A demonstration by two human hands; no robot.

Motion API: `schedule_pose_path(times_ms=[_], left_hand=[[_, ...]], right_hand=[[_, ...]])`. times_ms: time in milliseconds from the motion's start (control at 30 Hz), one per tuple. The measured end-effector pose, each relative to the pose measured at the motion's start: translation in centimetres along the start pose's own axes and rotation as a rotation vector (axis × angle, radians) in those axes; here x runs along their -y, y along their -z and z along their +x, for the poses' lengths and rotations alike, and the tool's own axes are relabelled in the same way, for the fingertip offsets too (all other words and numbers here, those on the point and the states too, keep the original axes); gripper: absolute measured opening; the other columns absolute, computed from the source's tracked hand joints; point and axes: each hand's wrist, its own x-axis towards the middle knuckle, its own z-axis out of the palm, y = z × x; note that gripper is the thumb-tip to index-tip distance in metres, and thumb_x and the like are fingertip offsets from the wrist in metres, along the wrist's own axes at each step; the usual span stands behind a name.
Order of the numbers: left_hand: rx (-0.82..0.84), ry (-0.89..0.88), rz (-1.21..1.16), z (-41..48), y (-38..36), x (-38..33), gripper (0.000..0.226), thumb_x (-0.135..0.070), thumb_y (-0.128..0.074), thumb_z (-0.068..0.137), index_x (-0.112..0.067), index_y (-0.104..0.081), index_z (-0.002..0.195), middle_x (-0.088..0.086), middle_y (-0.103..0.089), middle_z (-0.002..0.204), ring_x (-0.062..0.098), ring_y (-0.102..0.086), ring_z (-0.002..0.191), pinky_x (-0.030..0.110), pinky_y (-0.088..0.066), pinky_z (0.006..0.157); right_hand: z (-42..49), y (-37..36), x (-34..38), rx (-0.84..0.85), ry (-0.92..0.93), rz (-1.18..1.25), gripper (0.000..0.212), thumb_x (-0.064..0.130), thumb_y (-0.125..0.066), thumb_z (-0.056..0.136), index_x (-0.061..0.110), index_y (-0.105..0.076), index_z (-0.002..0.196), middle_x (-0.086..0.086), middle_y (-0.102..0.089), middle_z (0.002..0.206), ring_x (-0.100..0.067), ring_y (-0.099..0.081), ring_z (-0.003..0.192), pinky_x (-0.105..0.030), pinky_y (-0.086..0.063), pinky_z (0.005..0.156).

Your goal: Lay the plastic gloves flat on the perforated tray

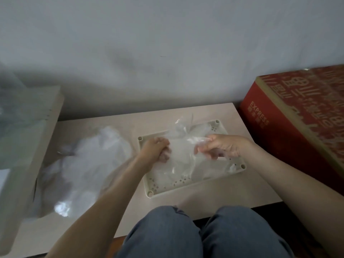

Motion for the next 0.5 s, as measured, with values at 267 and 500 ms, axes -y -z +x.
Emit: schedule_pose_path(times_ms=[267, 500], left_hand=[[-0.081, -0.022, 0.302, 0.0, 0.2, 1.8, 0.034, -0.005, -0.045, 0.09, -0.003, -0.057, 0.059, 0.009, -0.059, 0.049, 0.013, -0.051, 0.034, 0.019, -0.042, 0.042], [-0.259, -0.113, 0.653, -0.2, -0.5, 1.4, 0.026, -0.016, -0.051, 0.09, -0.006, -0.052, 0.114, 0.006, -0.064, 0.095, 0.024, -0.061, 0.091, 0.03, -0.045, 0.077]], right_hand=[[-0.1, 0.6, -1.5, -0.104, 0.122, 0.357, 0.035, 0.009, -0.064, 0.077, 0.0, -0.055, 0.11, -0.017, -0.067, 0.099, -0.025, -0.069, 0.085, -0.033, -0.057, 0.077], [0.8, -0.4, -1.9, -0.224, 0.077, 0.321, 0.008, 0.001, -0.059, 0.09, 0.002, -0.056, 0.097, -0.015, -0.064, 0.088, -0.024, -0.066, 0.074, -0.036, -0.058, 0.067]])
